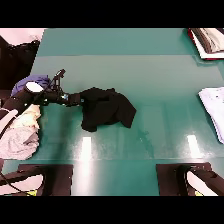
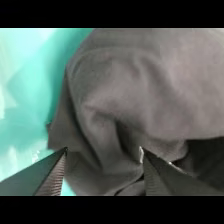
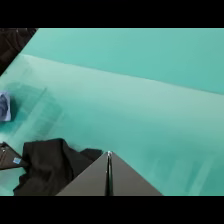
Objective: Fold the shirts.
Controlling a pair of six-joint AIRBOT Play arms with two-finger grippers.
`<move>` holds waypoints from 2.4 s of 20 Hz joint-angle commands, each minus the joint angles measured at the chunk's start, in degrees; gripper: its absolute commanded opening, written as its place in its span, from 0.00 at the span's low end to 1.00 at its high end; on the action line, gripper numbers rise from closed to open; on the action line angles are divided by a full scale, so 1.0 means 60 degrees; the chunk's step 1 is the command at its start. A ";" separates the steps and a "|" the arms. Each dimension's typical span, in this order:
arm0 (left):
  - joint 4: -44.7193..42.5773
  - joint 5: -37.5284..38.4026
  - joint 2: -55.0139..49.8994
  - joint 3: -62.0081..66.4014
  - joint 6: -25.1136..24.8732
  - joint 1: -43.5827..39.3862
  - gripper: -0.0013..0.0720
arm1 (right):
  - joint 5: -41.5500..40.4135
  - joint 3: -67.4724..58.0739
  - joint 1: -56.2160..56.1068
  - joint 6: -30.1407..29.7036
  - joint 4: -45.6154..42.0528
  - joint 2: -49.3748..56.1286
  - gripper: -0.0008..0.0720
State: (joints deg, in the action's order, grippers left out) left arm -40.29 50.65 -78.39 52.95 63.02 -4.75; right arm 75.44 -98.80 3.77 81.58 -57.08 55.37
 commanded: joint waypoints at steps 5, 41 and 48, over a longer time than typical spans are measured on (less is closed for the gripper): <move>0.0215 0.0412 -0.0219 0.0827 -0.0044 -0.0175 0.05 | 0.0685 0.1333 -0.0262 0.0015 0.0291 -0.0310 0.04; -0.2579 0.3883 0.3129 1.0877 0.0998 -0.0164 0.05 | -0.2586 0.2178 -0.1909 -0.0248 0.1974 -0.0860 0.04; -0.1785 0.4408 0.3894 1.0936 0.0998 -0.0164 0.05 | -0.0335 0.0310 -0.1523 0.1304 0.0477 -0.1071 0.04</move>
State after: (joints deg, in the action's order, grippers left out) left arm -51.94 75.20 -55.77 117.86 69.01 -5.78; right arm 65.78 -92.79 -6.20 84.09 -48.40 48.71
